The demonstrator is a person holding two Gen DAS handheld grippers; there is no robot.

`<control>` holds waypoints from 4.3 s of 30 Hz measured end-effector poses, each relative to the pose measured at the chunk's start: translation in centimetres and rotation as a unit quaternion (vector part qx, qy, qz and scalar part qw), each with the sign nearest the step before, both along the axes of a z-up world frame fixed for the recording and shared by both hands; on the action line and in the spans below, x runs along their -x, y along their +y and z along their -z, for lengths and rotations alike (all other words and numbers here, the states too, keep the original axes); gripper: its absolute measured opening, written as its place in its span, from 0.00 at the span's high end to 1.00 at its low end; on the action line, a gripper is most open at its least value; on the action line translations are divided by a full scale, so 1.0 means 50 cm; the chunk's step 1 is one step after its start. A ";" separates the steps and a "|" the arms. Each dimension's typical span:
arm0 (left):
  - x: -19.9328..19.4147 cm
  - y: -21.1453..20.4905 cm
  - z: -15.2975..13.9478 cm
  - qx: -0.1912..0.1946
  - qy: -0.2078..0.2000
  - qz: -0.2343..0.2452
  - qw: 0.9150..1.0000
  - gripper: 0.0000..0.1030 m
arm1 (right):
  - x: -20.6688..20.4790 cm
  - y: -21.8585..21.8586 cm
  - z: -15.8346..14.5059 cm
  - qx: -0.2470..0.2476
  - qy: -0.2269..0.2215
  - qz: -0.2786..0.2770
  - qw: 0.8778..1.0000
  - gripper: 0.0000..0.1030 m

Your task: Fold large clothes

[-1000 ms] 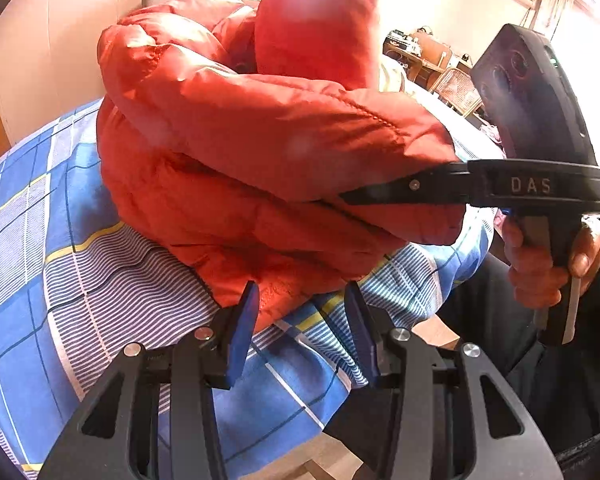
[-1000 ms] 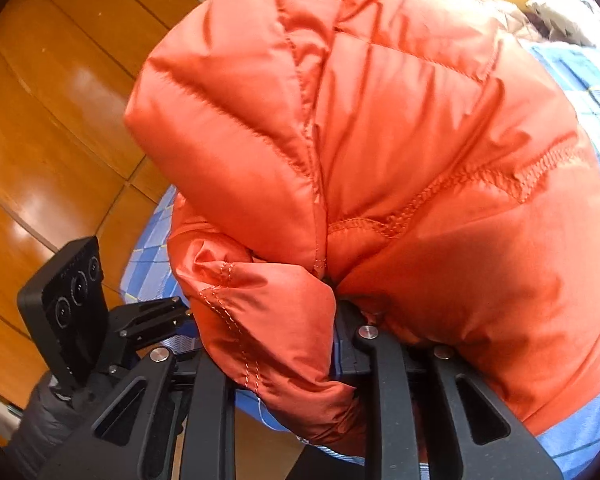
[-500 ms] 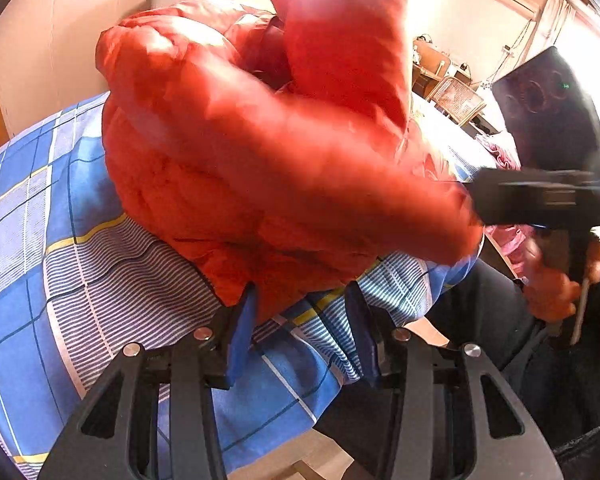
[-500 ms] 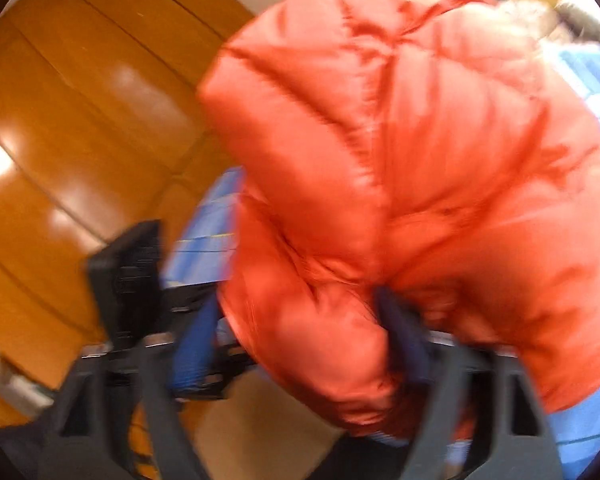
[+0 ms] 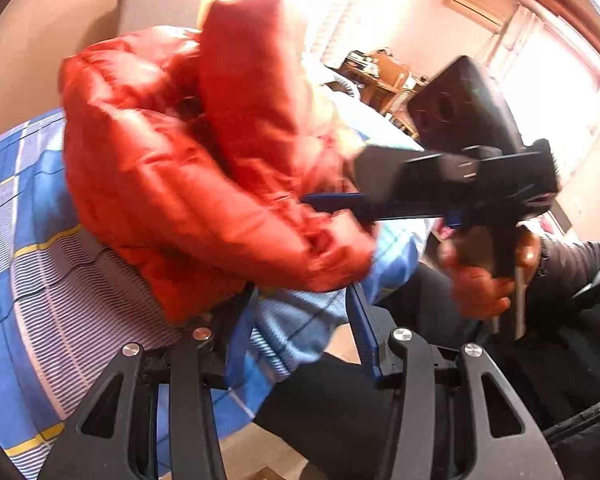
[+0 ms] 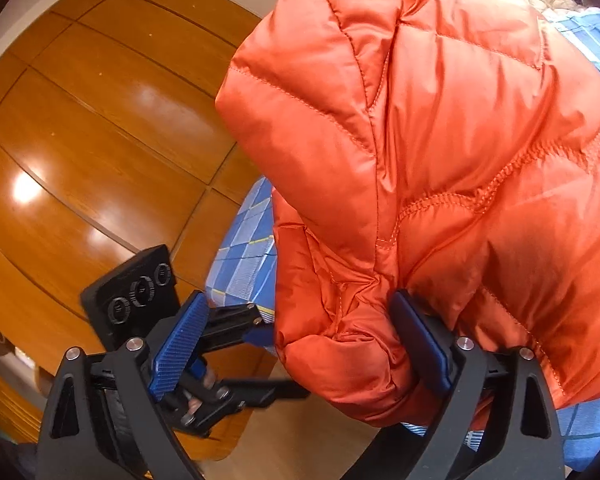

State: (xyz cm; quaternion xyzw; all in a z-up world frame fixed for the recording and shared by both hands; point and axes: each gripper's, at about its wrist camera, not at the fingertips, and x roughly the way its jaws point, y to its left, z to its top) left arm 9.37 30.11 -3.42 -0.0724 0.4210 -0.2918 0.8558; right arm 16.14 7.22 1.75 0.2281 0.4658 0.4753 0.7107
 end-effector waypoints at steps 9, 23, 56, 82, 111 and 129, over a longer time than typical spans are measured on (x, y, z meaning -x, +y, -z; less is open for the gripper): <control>-0.006 -0.038 0.002 0.006 0.013 -0.013 1.000 0.36 | 0.010 0.048 0.003 0.027 -0.016 -0.003 1.000 0.09; -0.078 -0.068 0.049 -0.093 0.035 -0.004 0.995 0.88 | 0.023 0.039 -0.012 0.046 -0.021 0.007 0.999 0.07; -0.110 -0.145 0.130 -0.151 0.029 0.048 0.987 0.87 | 0.141 0.039 0.016 0.248 -0.155 -0.044 0.955 0.08; -0.056 -0.094 0.143 -0.132 0.017 -0.031 0.991 0.86 | 0.085 -0.004 0.064 0.261 -0.093 0.032 0.960 0.08; -0.054 -0.057 0.128 -0.116 0.010 -0.014 0.993 0.86 | 0.040 0.052 0.025 0.286 -0.011 0.285 0.915 0.10; -0.041 -0.078 0.118 -0.146 0.003 -0.008 0.989 0.86 | 0.017 0.111 0.109 0.346 -0.039 0.251 0.903 0.06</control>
